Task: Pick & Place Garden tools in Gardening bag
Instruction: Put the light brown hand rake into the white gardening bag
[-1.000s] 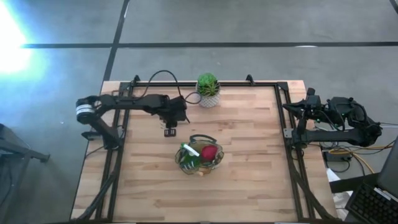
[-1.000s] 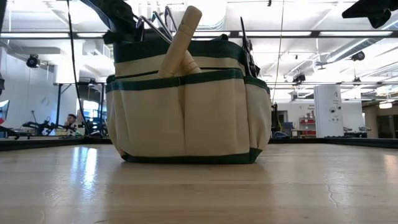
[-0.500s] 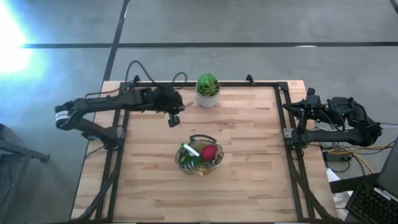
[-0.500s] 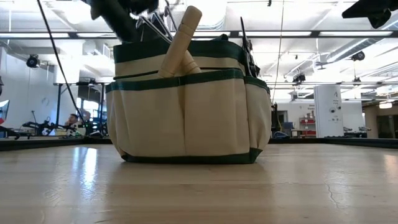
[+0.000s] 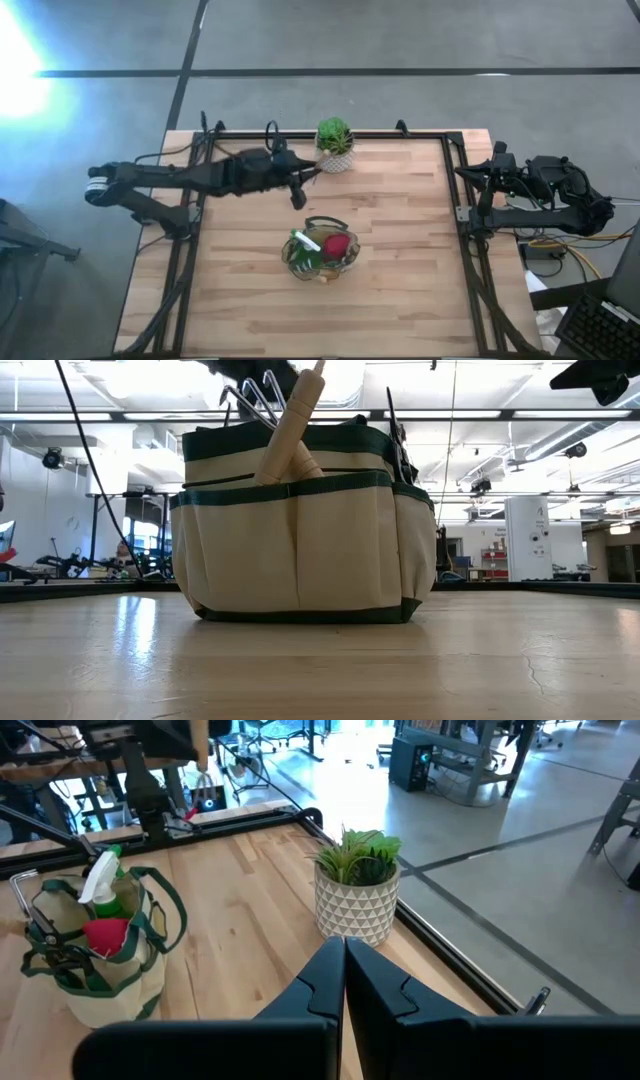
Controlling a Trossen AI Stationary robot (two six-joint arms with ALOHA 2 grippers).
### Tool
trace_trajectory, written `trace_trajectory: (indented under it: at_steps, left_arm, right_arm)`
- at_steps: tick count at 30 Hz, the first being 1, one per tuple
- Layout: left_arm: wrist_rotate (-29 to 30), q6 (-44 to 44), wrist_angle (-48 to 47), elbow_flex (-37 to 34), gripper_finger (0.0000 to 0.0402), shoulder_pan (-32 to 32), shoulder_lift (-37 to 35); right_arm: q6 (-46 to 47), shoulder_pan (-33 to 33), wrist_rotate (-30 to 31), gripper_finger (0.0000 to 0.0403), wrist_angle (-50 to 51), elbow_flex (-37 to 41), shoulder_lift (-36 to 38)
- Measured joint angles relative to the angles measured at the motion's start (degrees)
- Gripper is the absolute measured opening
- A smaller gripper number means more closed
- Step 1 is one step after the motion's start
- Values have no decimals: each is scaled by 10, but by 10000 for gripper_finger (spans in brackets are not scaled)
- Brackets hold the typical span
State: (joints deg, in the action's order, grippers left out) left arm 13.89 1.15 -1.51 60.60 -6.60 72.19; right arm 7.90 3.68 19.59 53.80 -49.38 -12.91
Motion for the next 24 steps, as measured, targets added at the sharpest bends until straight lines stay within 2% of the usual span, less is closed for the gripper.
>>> trace_trajectory:
  at_steps: [8,18,24]
  left_arm:
    - [143,-4,97,0,60,100,16]
    - [178,-9,196,0,60,158,77]
    - [179,27,220,0,60,180,106]
  right_arm:
    - [0,0,0,8,0,0,0]
    - [0,0,0,8,0,0,0]
    - [0,0,0,8,0,0,0]
